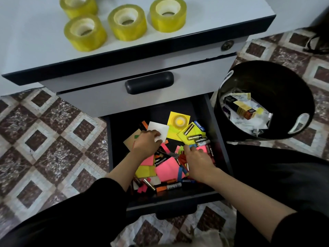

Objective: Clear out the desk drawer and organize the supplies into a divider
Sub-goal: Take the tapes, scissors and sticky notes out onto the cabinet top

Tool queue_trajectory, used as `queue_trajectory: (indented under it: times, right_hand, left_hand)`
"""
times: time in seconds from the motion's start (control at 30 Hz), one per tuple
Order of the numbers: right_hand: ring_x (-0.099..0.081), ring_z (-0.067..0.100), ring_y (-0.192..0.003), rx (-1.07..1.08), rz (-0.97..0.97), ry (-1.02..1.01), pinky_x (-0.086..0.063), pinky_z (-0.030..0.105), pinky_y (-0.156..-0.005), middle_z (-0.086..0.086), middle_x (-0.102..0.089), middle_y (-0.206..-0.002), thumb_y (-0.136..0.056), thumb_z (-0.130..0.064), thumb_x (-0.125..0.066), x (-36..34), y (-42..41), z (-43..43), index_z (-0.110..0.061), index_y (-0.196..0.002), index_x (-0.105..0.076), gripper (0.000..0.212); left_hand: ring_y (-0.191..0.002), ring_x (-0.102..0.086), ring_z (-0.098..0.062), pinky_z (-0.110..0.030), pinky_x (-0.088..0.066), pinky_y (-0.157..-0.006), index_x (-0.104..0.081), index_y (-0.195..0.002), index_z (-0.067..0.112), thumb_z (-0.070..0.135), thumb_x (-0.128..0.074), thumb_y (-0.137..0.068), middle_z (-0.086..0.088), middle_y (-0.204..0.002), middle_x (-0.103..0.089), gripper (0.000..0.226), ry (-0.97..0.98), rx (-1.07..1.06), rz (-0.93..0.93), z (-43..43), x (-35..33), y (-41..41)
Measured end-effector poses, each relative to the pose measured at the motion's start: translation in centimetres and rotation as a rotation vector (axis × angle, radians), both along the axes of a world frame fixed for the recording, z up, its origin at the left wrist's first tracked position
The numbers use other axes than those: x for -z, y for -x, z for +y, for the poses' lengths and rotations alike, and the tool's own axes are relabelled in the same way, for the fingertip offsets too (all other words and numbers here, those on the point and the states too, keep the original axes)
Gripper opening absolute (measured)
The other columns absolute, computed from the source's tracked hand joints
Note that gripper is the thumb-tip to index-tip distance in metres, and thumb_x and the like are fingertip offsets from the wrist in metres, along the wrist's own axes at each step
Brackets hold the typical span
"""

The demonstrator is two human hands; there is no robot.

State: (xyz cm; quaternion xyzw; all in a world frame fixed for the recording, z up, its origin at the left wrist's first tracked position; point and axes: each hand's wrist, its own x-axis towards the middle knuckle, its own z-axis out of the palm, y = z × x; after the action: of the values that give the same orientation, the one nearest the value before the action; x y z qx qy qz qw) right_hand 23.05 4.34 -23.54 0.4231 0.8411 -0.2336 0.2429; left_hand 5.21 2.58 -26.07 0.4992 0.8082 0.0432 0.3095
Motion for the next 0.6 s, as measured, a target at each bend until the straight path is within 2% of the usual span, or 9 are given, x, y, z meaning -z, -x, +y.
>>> queue_trajectory:
  times: [0.13, 0.27, 0.4, 0.5, 0.6]
  right_hand:
    - [-0.04, 0.03, -0.125, 0.024, 0.026, -0.01, -0.046, 0.032, -0.089, 0.011, -0.04, -0.135, -0.085, -0.023, -0.067, 0.1, -0.1, 0.3, -0.01, -0.137, -0.023, 0.069]
    - [-0.037, 0.03, -0.128, 0.037, 0.025, 0.012, -0.047, 0.033, -0.09, 0.01, -0.039, -0.136, -0.085, -0.023, -0.067, 0.0, 0.0, 0.6, -0.011, -0.137, -0.024, 0.069]
    - [-0.035, 0.032, -0.13, 0.016, -0.011, 0.023, -0.046, 0.034, -0.09, 0.011, -0.037, -0.137, -0.085, -0.017, -0.066, 0.1, 0.2, 0.4, -0.011, -0.138, -0.023, 0.069]
    - [-0.033, 0.033, -0.133, 0.015, -0.025, 0.035, -0.046, 0.035, -0.092, 0.011, -0.036, -0.139, -0.085, -0.014, -0.066, 0.3, 0.3, 0.3, -0.01, -0.139, -0.022, 0.07]
    - [-0.032, 0.033, -0.133, 0.017, -0.02, 0.046, -0.046, 0.035, -0.092, 0.011, -0.035, -0.14, -0.085, -0.013, -0.066, 0.3, 0.3, 0.3, -0.01, -0.14, -0.022, 0.071]
  left_hand:
    - [-0.107, -0.058, -0.027, -0.031, -0.047, -0.088, -0.06, -0.113, 0.009, 0.031, -0.055, -0.092, -0.01, -0.116, -0.063, 0.031, 0.149, -0.001, -0.058, 1.7, 0.8, 0.1]
    - [-0.109, -0.054, -0.026, -0.03, -0.044, -0.084, -0.064, -0.108, 0.004, 0.042, -0.055, -0.09, -0.011, -0.117, -0.06, 0.043, 0.224, 0.102, 0.025, 2.0, 1.4, 0.0]
    - [-0.105, -0.056, -0.03, -0.033, -0.044, -0.079, -0.06, -0.105, 0.001, 0.05, -0.062, -0.083, -0.014, -0.111, -0.061, 0.054, 0.302, 0.091, 0.093, 1.9, 2.0, -0.4]
    - [-0.103, -0.058, -0.03, -0.031, -0.043, -0.073, -0.061, -0.103, -0.001, 0.045, -0.066, -0.081, -0.016, -0.109, -0.062, 0.052, 0.31, 0.029, 0.087, 1.8, 2.2, -0.7]
    - [-0.103, -0.06, -0.028, -0.031, -0.046, -0.075, -0.066, -0.101, 0.002, 0.032, -0.07, -0.08, -0.013, -0.109, -0.065, 0.036, 0.229, -0.084, 0.031, 1.5, 2.4, -0.6]
